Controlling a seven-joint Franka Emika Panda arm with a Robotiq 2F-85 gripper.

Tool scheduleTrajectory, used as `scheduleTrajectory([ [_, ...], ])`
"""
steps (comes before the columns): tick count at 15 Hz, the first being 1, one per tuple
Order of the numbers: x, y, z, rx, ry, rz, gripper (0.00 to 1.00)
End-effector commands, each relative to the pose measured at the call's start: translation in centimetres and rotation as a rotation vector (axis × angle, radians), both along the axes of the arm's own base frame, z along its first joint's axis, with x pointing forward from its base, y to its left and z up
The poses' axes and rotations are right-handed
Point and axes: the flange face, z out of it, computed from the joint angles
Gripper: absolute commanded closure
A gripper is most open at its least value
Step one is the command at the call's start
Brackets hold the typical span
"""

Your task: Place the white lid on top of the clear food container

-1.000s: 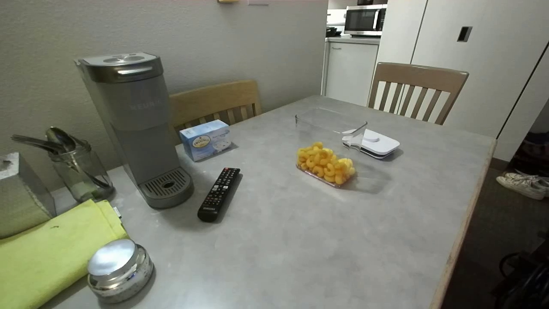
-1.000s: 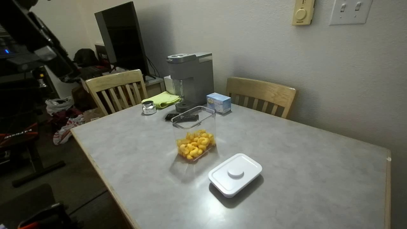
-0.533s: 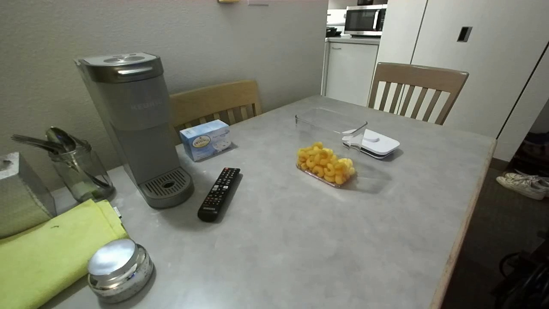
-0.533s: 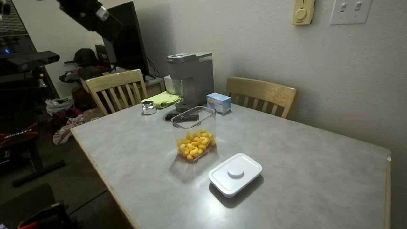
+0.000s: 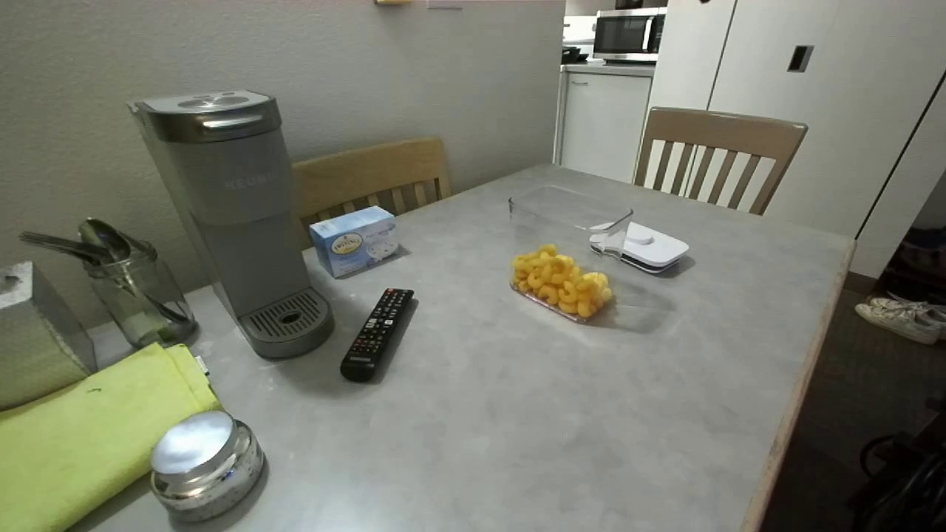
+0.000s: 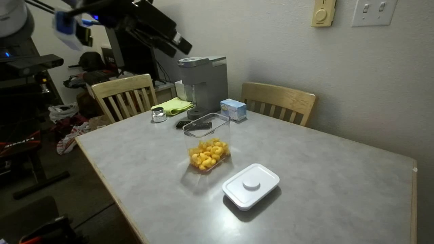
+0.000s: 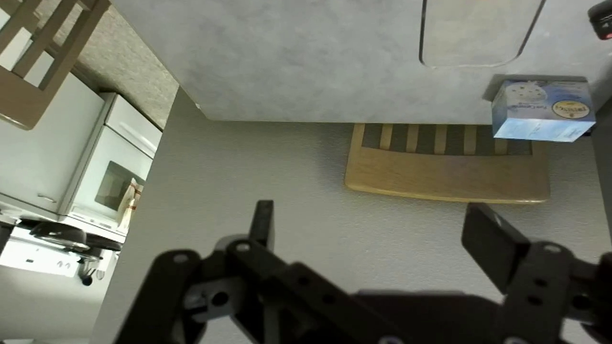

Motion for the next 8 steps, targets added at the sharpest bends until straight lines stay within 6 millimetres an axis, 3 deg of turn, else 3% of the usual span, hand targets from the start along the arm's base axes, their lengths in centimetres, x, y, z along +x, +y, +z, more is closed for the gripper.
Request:
scheduleTrajectory([
  [1, 5.4, -3.6, -1.9, 0.014, -0.001, 0.045, 0.00],
  [2, 2.2, -1.7, -0.9, 0.012, -0.003, 0.009, 0.00],
  [5, 4.9, -3.2, -2.0, 0.033, 0.009, 0.023, 0.00],
  [8, 5.1, -2.9, -2.2, 0.044, 0.002, 0.025, 0.00],
])
